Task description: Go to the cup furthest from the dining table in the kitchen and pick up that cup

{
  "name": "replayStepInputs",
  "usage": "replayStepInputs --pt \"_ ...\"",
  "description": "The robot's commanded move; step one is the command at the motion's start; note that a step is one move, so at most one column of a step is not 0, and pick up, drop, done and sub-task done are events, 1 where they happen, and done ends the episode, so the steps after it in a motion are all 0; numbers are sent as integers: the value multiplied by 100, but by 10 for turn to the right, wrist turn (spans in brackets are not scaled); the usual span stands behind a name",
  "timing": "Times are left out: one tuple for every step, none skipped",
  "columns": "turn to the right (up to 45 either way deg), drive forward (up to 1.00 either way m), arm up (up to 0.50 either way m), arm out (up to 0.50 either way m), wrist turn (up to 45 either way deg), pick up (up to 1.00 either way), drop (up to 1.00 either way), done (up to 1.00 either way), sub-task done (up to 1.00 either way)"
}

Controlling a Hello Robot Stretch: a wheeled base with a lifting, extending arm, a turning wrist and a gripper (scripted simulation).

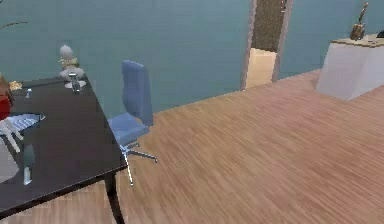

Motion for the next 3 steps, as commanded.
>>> replayStepInputs --pt "150 0 0 0 0 0 0 0 0" --pt "0 35 0 0 0 0 0 0 0" --pt "-450 0 0 0 0 0 0 0 0"
